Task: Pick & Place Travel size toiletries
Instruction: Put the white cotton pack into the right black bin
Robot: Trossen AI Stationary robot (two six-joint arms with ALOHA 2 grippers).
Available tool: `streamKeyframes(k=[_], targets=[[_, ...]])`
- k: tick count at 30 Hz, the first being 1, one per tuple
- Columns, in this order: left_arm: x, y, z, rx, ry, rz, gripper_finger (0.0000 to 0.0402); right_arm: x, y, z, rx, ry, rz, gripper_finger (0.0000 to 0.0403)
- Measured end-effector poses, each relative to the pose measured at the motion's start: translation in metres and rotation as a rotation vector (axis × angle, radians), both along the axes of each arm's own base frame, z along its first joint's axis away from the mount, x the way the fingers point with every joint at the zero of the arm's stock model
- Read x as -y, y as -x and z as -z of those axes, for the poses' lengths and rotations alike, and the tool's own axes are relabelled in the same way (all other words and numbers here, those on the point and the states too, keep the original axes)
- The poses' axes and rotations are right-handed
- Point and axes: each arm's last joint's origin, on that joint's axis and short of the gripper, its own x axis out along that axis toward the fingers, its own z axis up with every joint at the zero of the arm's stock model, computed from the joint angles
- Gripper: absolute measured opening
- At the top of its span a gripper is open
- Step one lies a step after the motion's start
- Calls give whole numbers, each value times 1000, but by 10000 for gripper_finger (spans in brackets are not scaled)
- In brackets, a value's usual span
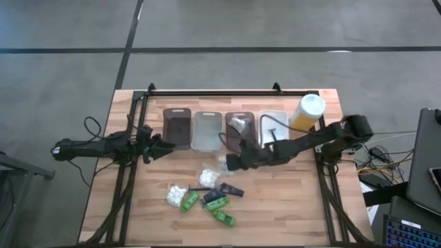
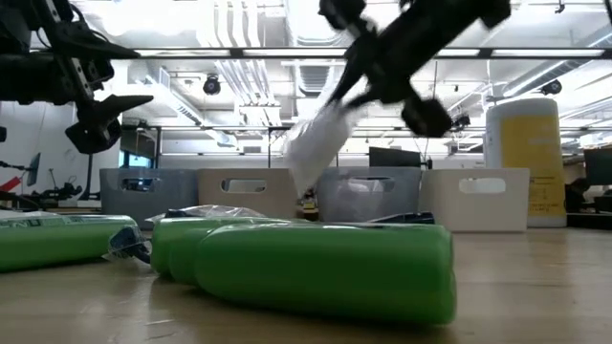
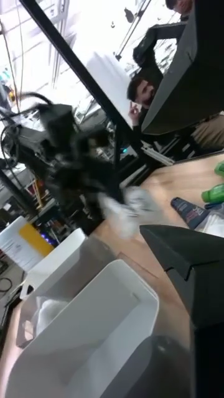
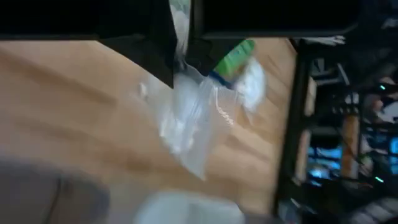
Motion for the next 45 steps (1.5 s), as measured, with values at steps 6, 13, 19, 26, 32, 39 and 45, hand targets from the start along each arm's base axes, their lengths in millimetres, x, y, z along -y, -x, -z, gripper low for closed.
streamKeyframes(k=[6, 13, 19, 26, 32, 39, 45], targets=[[2, 0, 3, -35, -3, 52, 254, 36, 35, -48, -87, 212, 118, 10], [6, 1, 8, -280, 5, 148, 235, 103, 44, -40, -250, 246, 62, 19], [13, 3, -1, -569, 87, 300, 213, 132, 40, -33, -272, 200, -26, 98], [27, -11, -20, -641, -4, 448, 216, 134, 38, -59, -265, 286, -120, 231], [49, -30, -18, -725, -280, 579, 216, 132, 39, -88, -303, 383, -214, 316], [58, -45, 7, -979, -184, 397, 216, 120, 40, -103, -327, 410, -267, 367], [73, -44, 7, -995, 149, 319, 216, 105, 42, -97, -394, 409, -307, 366]])
